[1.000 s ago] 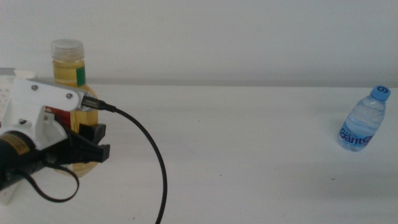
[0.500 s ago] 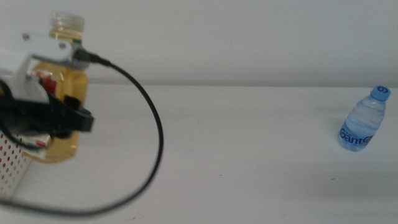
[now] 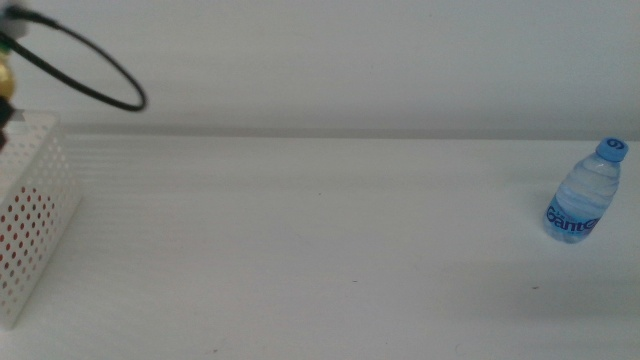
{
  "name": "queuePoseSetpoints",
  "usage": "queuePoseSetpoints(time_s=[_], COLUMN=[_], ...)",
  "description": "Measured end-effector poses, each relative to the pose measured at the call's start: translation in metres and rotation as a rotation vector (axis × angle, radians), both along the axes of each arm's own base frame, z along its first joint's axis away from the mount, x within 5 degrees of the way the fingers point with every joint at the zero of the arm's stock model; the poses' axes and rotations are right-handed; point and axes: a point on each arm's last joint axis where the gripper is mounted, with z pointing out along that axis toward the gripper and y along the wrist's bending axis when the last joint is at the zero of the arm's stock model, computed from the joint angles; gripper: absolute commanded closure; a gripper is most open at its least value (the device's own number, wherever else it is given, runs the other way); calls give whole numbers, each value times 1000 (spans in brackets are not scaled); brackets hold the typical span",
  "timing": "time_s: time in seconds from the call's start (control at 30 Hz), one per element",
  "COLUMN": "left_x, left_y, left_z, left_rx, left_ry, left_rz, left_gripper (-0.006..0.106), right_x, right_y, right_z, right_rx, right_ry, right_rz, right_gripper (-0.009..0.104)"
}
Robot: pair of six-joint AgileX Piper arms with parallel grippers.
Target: Use arms to grab the bottles and put them into the dustbin to the left of the table.
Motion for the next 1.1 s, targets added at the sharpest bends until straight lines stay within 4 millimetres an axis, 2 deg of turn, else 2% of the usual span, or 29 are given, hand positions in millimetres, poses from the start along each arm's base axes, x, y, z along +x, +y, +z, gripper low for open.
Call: queuePoseSetpoints(time_s=[0.17,0.27,0.47,0.53,0.6,0.7,0.87,1.0,1.1], left_x=[13,16,24,26,26,27,28,29,21], left_y=[56,77,92,93,93,93,91,89,79], left_z=[-42,-66,-98,-103,-105,-106,-106,-86,-52], left_rx=[-21,-45,-69,-71,-75,-86,-95,-95,-119], left_ry=[124,188,259,267,270,271,266,195,77], left_rz=[70,65,63,53,47,39,11,12,43], left_gripper=[102,102,102,98,90,66,8,7,7], right_x=[0,0,0,0,0,0,0,0,0], right_y=[0,0,0,0,0,0,0,0,0], right_z=[0,0,0,0,0,0,0,0,0], right_rx=[0,0,0,0,0,0,0,0,0], right_ry=[0,0,0,0,0,0,0,-2,-2], right_rz=[0,0,0,0,0,0,0,0,0], right_gripper=[2,2,2,2,2,2,2,2,2])
